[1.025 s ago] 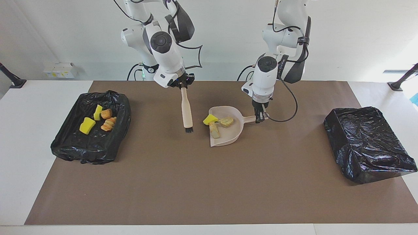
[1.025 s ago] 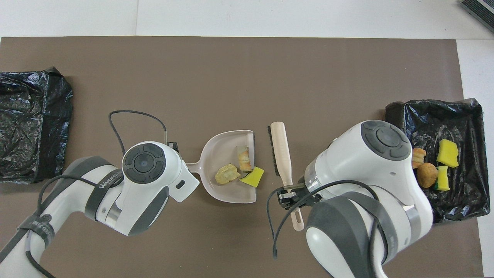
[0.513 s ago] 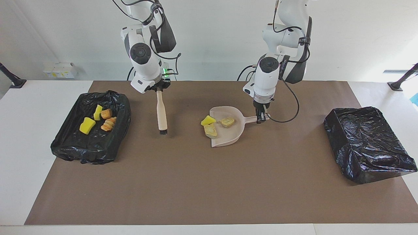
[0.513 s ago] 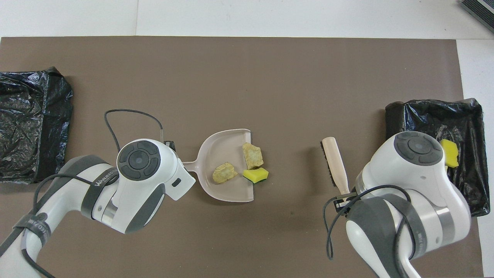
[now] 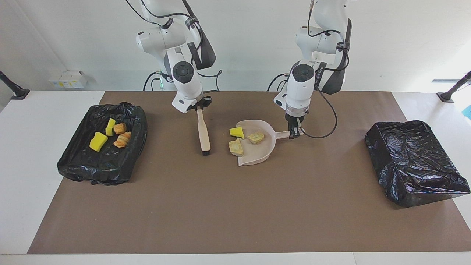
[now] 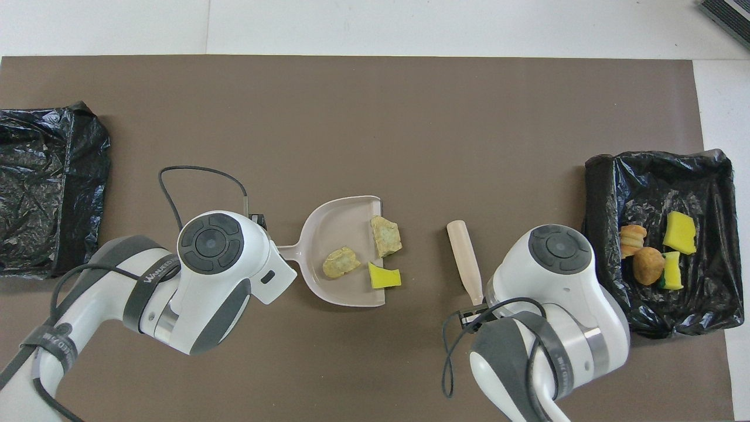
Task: Sweep and dump trash in bin
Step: 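Draw the brush back and sweep the remaining pieces into the dustpan, then carry the loaded dustpan to the bin nearest the left gripper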
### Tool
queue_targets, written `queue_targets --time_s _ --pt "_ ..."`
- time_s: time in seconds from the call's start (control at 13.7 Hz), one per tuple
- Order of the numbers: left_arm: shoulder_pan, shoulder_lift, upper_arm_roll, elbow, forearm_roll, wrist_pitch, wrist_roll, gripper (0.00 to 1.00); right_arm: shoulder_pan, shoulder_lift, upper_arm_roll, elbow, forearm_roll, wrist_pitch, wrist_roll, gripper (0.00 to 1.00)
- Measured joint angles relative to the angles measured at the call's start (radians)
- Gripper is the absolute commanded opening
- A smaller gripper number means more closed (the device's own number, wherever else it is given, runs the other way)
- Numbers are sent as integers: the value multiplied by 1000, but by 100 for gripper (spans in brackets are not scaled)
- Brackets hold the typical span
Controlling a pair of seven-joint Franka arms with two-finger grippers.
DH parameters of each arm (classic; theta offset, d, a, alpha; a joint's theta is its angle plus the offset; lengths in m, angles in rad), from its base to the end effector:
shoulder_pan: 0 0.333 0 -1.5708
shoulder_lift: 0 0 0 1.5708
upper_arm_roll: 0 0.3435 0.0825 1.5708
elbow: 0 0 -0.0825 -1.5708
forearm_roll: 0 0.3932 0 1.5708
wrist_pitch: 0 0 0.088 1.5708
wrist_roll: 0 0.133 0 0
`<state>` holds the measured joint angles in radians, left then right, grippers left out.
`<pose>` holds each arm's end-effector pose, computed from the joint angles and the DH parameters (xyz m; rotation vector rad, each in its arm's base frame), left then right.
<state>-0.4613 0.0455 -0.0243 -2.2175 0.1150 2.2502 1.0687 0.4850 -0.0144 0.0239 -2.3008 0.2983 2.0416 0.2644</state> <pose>0.4801 -0.2471 0.3511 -2.1023 2.2243 0.0574 0.4113 0.2559 0.3342 -2.9645 -0.1121 0.4765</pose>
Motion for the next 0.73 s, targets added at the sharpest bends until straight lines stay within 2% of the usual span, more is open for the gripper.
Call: queue_targets --time_s 0.22,0.37,0.59,0.73 --pt "0 0 0 0 0 0 0 0 72 38 3 48 163 92 38 0" --pt "0 0 0 0 0 0 0 0 102 58 3 93 223 127 39 0" --pt "2 0 0 -1 -16 2 2 0 122 86 3 157 226 122 61 0" --pt "13 5 1 -2 -91 19 45 0 122 92 0 168 170 87 61 0"
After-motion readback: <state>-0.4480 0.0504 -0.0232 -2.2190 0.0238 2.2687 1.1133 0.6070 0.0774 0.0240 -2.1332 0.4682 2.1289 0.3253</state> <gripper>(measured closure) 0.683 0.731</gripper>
